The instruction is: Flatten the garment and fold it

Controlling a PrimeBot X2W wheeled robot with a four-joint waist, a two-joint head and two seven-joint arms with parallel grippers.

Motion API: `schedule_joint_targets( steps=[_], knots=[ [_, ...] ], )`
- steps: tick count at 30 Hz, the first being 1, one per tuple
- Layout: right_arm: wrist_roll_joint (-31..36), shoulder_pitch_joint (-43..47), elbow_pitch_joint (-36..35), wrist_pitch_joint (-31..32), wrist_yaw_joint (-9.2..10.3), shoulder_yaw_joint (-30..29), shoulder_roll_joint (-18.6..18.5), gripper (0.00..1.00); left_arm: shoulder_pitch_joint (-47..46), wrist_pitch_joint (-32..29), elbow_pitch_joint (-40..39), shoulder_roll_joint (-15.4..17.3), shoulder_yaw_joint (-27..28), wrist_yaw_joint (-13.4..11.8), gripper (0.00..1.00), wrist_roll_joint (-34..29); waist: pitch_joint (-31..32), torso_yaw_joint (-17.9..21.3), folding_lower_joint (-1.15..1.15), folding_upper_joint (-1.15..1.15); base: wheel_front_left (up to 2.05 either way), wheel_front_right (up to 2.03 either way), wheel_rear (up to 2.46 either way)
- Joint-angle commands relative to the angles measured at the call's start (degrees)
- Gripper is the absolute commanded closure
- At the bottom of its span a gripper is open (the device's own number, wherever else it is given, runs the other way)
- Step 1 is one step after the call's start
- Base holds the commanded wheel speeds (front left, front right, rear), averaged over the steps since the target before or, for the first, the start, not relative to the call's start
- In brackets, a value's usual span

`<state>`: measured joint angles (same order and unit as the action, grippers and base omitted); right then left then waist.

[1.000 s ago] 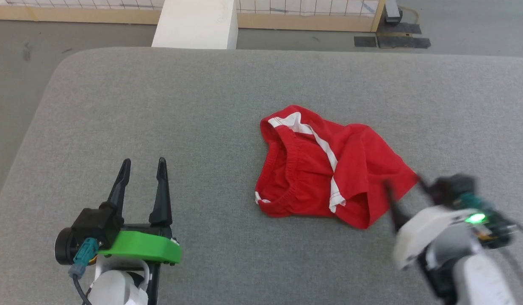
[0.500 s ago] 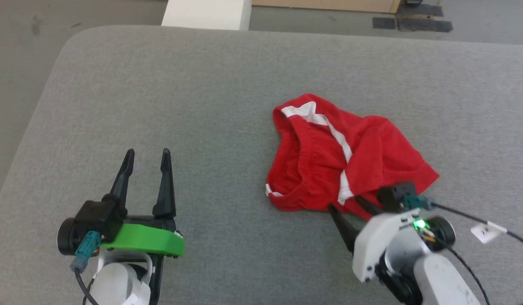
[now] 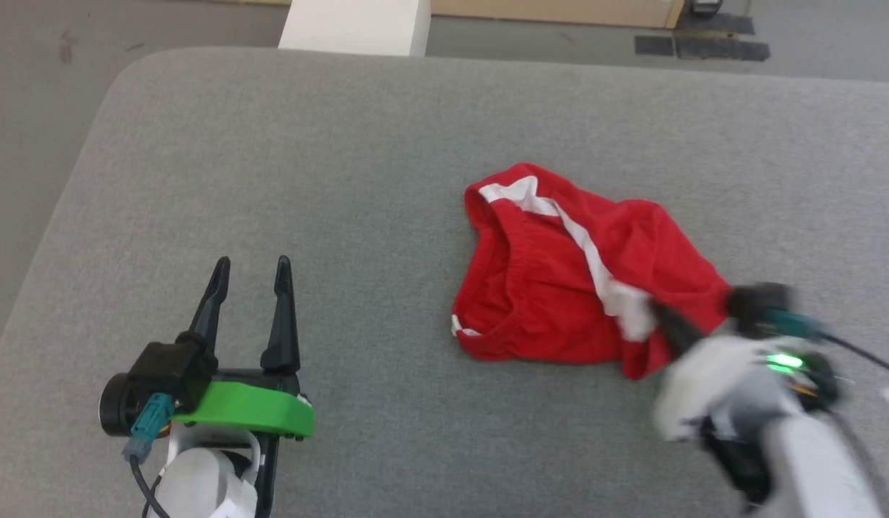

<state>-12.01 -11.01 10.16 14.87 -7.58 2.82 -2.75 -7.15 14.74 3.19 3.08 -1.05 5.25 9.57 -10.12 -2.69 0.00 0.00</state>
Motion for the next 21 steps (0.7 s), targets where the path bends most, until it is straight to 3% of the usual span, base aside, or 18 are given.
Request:
schedule_joint_targets(
  steps=[1, 6, 9, 10, 11, 12, 16, 17, 21],
  knots=[
    [1.40, 1.85, -1.77, 0.35, 0.09, -3.11, -0.13, 1.00, -0.07, 0.26, 0.09, -0.20, -0.01, -0.20, 0.00, -0.10, 0.95, 0.94, 0.00, 0.00, 0.00, 0.00, 0.00],
    [7.10, 5.16, -8.65, 3.98, 0.09, -17.48, -0.13, 1.00, 0.44, 0.26, -0.20, -0.20, 0.44, -0.18, 0.00, -0.30, 1.36, 2.96, 0.00, 0.00, 0.00, 0.00, 0.00],
    [10.40, 4.56, -8.92, 5.92, 0.09, -23.62, -0.13, 1.00, 0.18, 0.26, -0.17, -0.20, 0.31, 0.01, 0.00, -0.43, 1.14, 3.78, 0.00, 0.00, 0.00, 0.00, 0.00],
    [11.35, 3.83, -8.50, 5.85, 0.09, -25.26, -0.22, 0.88, 0.07, 0.26, -0.17, -0.20, 0.18, 0.05, 0.00, -0.48, 1.01, 4.06, 0.00, 0.00, 0.00, 0.00, 0.00],
    [12.00, 3.23, -7.97, 5.46, 0.09, -26.36, -0.37, 0.31, -0.04, 0.26, -0.16, -0.20, 0.03, 0.07, 0.00, -0.49, 0.93, 4.19, 0.00, 0.00, 0.00, 0.00, 0.00],
    [12.75, 2.64, -6.99, 5.18, 0.09, -27.45, -0.51, 0.00, -0.18, 0.26, -0.06, -0.20, -0.15, 0.15, 0.00, -0.52, 0.85, 4.32, 0.00, 0.00, 0.00, 0.00, 0.00],
    [13.74, 1.35, -5.98, 2.07, 0.09, -30.40, -0.36, 0.00, -0.43, 0.26, 0.25, -0.20, -0.47, 0.32, 0.00, -0.60, 0.81, 4.55, 0.00, 0.00, 0.00, 0.00, 0.00],
    [14.68, 2.35, -7.57, -2.22, 0.09, -31.62, -0.21, 0.00, -0.54, 0.26, 0.46, -0.20, -0.49, 0.44, 0.00, -0.58, 0.87, 4.83, 0.00, 0.00, 0.00, 0.00, 0.00],
    [12.37, 5.61, -9.12, -8.94, 0.09, -28.15, -0.15, 0.00, -1.29, 0.26, 0.74, -0.20, -1.56, 0.72, 0.00, 0.02, 0.69, 5.90, 0.00, 0.00, 0.00, 0.00, 0.00]
  ],
)
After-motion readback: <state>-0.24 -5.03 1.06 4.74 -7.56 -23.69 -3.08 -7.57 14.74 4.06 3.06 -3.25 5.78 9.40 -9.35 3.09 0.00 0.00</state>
